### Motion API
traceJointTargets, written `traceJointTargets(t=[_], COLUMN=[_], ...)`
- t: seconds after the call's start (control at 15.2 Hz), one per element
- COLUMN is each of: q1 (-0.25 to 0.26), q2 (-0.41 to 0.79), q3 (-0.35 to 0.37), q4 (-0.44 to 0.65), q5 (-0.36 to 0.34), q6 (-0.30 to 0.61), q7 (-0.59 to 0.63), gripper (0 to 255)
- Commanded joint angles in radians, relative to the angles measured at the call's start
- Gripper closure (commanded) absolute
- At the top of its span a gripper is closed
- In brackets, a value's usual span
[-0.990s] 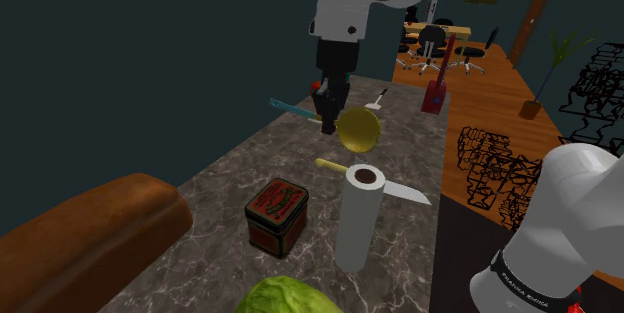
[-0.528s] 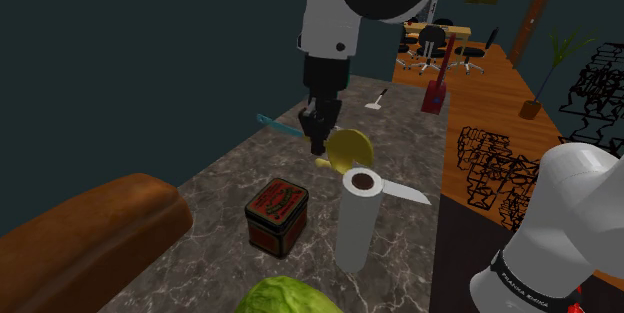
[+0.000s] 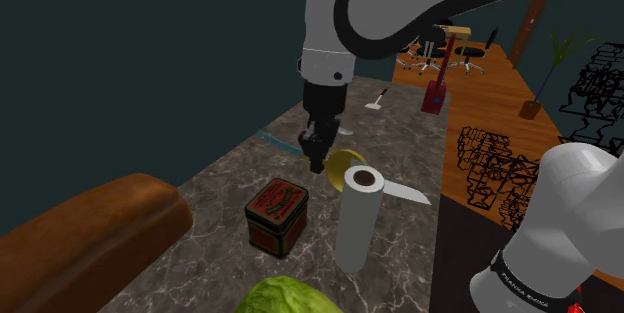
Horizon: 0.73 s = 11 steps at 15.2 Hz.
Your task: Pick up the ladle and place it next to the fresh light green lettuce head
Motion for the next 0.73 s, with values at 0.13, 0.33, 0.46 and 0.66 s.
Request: traceJointTargets(t=[0.13, 0.33, 0.46, 0.66], q1=[0.001, 0.002, 0.003, 0.004], q2=[0.017, 0.033, 0.044, 0.063], q3=[0.002, 0.004, 0.006, 0.008], q4=[-0.038, -0.065, -0.082, -0.106], q5=[0.004, 0.008, 0.011, 0.015], q6=[0.055, 0.097, 0.126, 0.168], q7=[-0.009, -0.016, -0.02, -0.027], gripper=[255, 255, 255, 255])
